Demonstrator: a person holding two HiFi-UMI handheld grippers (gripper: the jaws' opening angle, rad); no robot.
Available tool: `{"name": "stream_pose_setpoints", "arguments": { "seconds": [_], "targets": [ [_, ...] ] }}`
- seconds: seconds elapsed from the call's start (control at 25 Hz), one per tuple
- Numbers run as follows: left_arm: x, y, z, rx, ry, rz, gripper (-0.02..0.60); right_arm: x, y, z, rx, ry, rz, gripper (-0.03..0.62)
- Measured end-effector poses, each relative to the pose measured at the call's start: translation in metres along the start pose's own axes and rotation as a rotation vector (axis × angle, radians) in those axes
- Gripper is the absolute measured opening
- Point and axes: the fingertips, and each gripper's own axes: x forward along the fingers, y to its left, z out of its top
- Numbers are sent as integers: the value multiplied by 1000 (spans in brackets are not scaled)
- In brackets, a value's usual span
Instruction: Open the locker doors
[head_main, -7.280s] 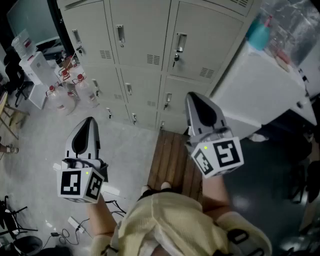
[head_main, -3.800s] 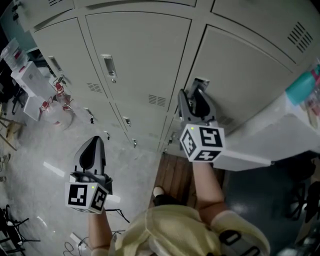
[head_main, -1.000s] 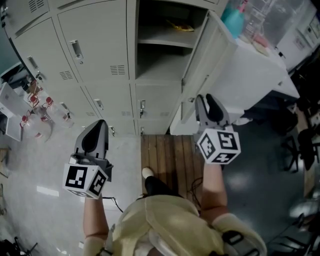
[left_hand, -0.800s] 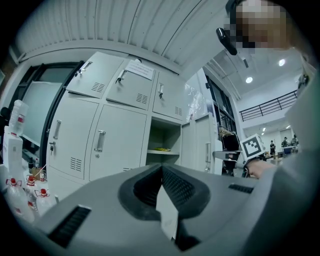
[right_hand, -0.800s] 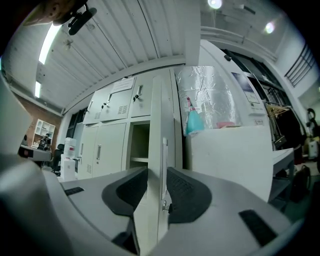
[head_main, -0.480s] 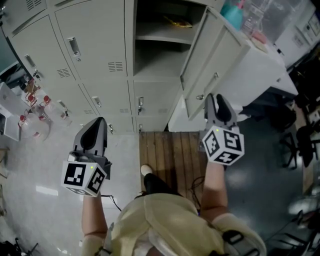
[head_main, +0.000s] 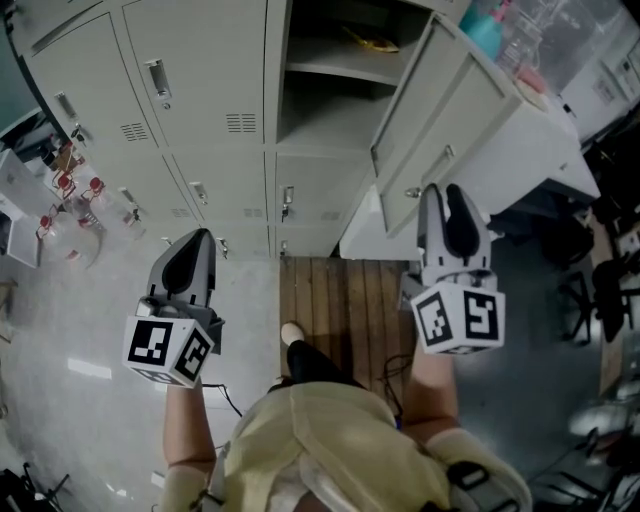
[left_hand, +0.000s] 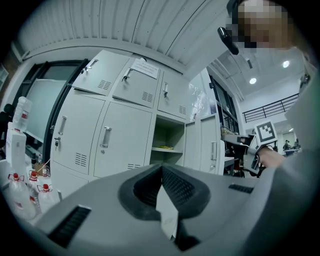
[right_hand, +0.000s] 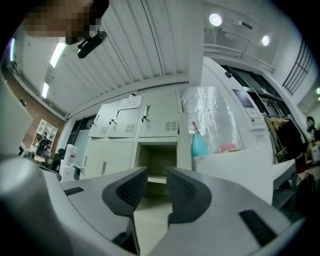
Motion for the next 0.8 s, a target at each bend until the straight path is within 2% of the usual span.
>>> {"name": "stream_pose_setpoints", "arguments": {
  "seconds": [0.16, 0.44, 0.8],
  "targets": [
    [-5, 11, -4, -19, 3, 28, 3, 6, 37, 3, 15, -5, 107, 117],
    [-17, 44, -13, -34, 16, 112, 3, 41, 94, -35, 60, 71, 267, 117],
    [-42, 109, -19, -63, 25, 319, 3, 107, 153, -68, 105, 119, 439, 117]
  ]
}}
